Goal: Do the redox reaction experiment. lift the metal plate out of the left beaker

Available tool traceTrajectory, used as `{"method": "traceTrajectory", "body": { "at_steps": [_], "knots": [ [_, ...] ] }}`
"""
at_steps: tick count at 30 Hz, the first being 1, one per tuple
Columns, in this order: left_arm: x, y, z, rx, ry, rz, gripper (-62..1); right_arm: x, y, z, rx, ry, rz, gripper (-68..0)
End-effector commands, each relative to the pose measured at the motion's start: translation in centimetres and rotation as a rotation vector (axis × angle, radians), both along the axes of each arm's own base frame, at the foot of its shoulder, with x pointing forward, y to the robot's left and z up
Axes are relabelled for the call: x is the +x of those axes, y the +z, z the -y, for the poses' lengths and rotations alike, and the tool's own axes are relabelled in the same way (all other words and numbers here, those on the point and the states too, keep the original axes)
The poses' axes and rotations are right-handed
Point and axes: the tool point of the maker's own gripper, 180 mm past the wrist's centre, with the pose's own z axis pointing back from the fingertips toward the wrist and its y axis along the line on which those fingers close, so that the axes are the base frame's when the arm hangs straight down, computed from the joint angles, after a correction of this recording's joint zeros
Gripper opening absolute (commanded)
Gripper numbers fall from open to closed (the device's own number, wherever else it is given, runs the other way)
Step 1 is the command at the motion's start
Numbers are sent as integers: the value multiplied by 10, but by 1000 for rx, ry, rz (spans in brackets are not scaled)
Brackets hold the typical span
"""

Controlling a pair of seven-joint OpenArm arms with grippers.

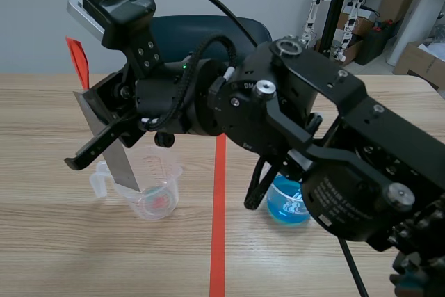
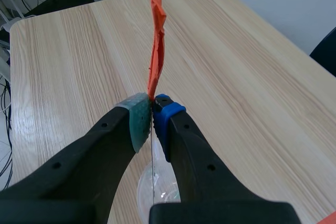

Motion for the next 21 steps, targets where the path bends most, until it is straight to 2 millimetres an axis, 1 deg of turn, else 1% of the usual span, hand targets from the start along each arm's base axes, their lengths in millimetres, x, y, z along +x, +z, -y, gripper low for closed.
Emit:
{"method": "traceTrajectory", "body": {
  "at_steps": [1,7,10,17,21],
  "knots": [
    [-2,11,0,-14,5,52,14,4,18,-1,22,10,52,-669],
    [-2,11,0,-14,5,52,14,12,28,6,1,10,99,-669],
    [-2,11,0,-15,5,52,14,16,33,9,5,16,94,-669],
    [-2,11,0,-14,3,52,14,11,50,9,44,113,55,-669],
    [-2,11,0,-14,2,52,14,12,61,11,54,145,56,-669]
  ]
}}
